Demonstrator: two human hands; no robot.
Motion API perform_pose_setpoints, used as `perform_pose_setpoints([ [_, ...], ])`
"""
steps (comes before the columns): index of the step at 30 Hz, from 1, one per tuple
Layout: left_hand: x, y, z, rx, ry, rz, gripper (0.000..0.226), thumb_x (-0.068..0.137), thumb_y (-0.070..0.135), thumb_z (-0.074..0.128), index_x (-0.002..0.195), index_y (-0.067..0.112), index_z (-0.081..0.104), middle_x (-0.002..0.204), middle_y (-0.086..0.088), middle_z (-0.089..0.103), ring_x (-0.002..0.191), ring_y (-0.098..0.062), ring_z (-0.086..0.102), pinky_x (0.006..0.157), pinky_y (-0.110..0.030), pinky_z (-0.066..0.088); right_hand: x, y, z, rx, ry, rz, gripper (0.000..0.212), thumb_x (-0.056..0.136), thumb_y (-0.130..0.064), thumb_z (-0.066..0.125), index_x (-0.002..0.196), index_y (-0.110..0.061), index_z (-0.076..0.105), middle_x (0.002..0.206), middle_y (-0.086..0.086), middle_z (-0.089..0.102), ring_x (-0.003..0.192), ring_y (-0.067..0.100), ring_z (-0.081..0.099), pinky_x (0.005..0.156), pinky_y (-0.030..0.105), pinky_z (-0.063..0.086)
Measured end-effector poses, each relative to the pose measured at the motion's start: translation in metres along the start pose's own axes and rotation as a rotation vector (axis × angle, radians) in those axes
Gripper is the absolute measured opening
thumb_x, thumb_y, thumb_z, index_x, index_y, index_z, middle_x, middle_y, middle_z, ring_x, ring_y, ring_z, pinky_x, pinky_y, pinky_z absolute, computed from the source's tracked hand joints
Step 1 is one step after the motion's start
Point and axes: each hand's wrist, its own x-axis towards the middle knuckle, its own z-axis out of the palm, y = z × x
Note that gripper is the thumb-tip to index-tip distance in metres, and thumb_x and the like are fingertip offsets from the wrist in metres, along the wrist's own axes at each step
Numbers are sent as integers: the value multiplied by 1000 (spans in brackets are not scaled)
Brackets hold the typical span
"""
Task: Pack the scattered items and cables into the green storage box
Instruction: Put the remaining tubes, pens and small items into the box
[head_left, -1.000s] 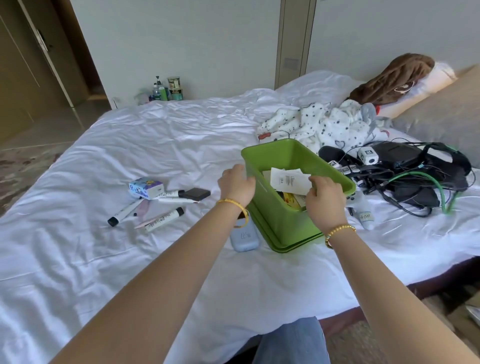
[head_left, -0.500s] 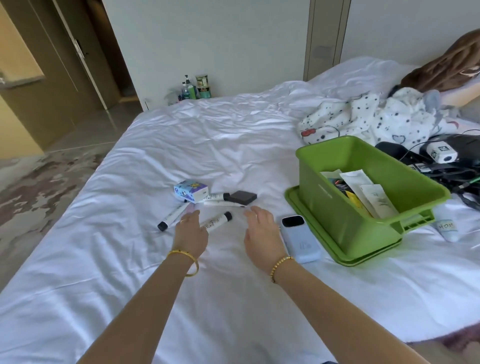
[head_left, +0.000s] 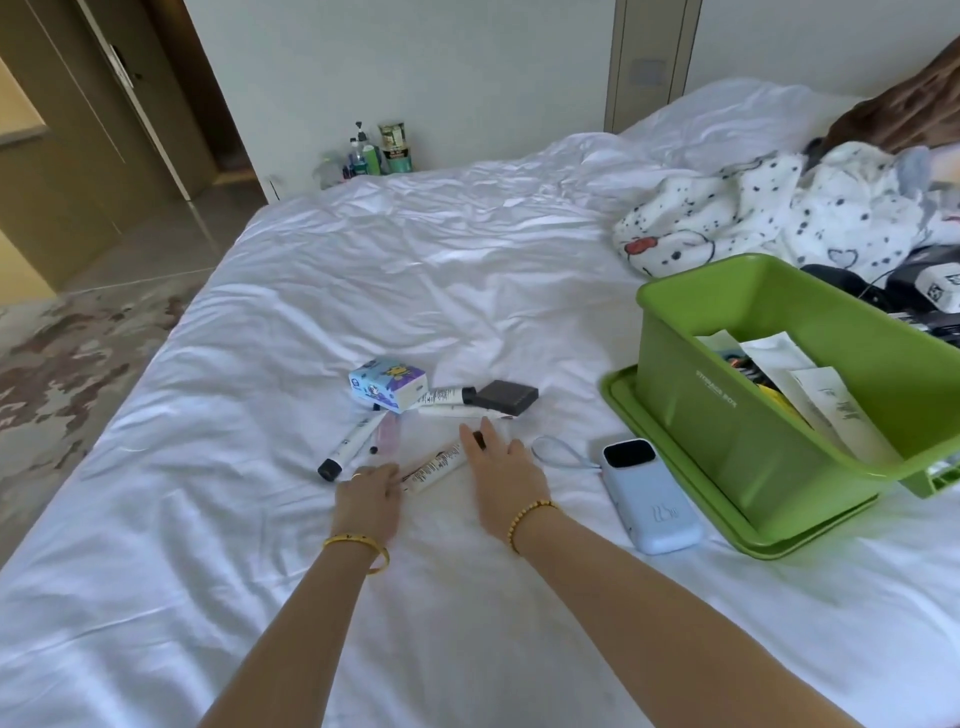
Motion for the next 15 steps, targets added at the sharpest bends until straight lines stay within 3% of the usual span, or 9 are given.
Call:
perform_pose_setpoints([
  [5, 1, -3, 5, -60, 25, -11, 26, 96, 23, 43, 114, 14, 60, 116, -12, 56, 105, -31, 55, 92, -40, 45, 14, -1, 2, -78, -32, -4, 77, 76, -6, 61, 141, -16, 21, 141, 8, 28, 117, 33, 36, 83, 36, 45],
  [8, -6, -4, 10, -147, 67, -26, 24, 96, 22, 46, 104, 7, 62, 109, -15, 57, 98, -33, 56, 86, -39, 46, 15, 1, 6, -118, -7, -33, 66, 82, -7, 53, 140, -12, 20, 145, 8, 24, 123, 32, 33, 85, 37, 46],
  [12, -23, -5, 18, -231, 118, -46, 27, 97, 21, 42, 103, 4, 63, 109, -16, 57, 99, -33, 54, 84, -35, 41, 5, 3, 10, -152, 56, -147, 52, 86, -1, 43, 135, -7, 27, 133, 11, 38, 118, 29, 39, 73, 36, 45],
  [15, -33, -5, 18, -390, 123, -93, 26, 97, 17, 42, 94, 3, 63, 101, -13, 57, 92, -27, 53, 73, -28, 34, -6, 6, 8, -175, 69, -180, 44, 88, -4, 42, 131, -5, 32, 131, 13, 40, 119, 29, 39, 84, 38, 44],
])
